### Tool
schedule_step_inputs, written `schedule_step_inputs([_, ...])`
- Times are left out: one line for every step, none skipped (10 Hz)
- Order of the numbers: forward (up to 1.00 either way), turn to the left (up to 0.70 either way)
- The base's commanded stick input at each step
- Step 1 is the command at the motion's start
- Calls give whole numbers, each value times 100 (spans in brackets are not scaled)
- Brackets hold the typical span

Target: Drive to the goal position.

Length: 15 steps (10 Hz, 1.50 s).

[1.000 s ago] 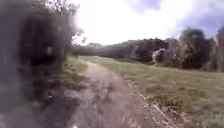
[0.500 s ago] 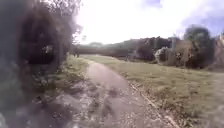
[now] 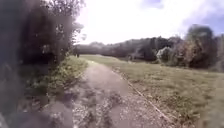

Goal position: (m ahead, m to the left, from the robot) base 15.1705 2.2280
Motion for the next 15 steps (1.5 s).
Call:
schedule_step_inputs([70,1])
schedule_step_inputs([70,1])
schedule_step_inputs([70,1])
schedule_step_inputs([70,1])
schedule_step_inputs([70,1])
schedule_step_inputs([70,1])
schedule_step_inputs([70,1])
schedule_step_inputs([70,1])
schedule_step_inputs([70,1])
schedule_step_inputs([70,1])
schedule_step_inputs([70,1])
schedule_step_inputs([70,1])
schedule_step_inputs([70,1])
schedule_step_inputs([70,1])
schedule_step_inputs([70,1])
